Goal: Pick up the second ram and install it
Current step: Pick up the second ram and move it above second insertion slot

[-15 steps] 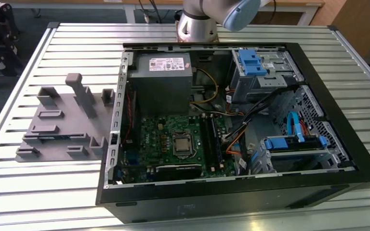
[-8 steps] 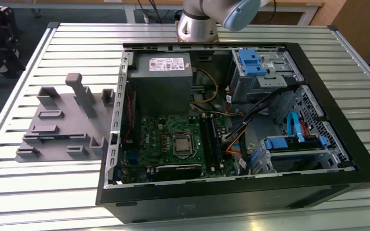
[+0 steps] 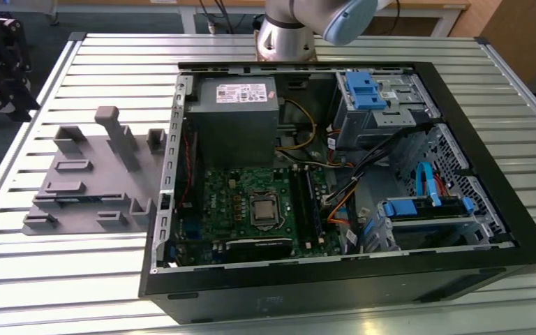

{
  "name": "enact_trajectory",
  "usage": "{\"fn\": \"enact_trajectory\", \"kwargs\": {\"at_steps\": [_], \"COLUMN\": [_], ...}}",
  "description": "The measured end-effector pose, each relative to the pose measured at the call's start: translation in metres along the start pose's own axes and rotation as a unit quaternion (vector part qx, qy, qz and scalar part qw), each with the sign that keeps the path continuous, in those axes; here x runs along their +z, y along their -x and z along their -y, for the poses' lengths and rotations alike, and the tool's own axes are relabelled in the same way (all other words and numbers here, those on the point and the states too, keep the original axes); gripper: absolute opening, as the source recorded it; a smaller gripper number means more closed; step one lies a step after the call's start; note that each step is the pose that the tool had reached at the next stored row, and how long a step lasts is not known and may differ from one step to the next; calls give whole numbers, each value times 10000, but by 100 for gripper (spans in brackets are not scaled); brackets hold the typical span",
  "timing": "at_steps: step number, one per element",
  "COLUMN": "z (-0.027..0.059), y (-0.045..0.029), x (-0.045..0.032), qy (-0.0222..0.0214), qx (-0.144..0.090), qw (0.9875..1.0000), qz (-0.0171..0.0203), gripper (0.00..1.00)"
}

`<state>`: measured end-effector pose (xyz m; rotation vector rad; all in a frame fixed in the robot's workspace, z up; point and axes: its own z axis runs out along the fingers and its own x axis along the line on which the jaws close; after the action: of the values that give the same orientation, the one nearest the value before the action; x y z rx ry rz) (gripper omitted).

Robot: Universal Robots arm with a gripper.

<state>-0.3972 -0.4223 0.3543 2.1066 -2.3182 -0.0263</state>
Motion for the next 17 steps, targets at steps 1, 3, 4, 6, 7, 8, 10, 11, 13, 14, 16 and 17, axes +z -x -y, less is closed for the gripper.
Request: {"fn": "enact_trajectory", "kwargs": {"at_steps": [1,3,4,6,7,8,10,11,13,14,16,17], "z": [0,1,1,1,1,1,2,2,2,1,2,2], "y": [-2,-3,-2,-3,-3,-3,-3,-3,-3,-4,-6,-7], "x": [9,25,30,36,39,39,40,43,49,53,60,64], "qy": [0,0,0,1,0,0,0,0,0,0,0,0], "qx": [-11,-27,-31,-35,-38,-40,-40,-40,-40,-40,-42,-42], "qw": [10000,10000,10000,10000,10000,10000,10000,10000,10000,10000,10000,10000], "qz": [0,0,-1,-1,0,-1,-1,0,0,0,-1,0], "gripper": [30,30,30,30,30,30,30,30,30,30,30,30]}}
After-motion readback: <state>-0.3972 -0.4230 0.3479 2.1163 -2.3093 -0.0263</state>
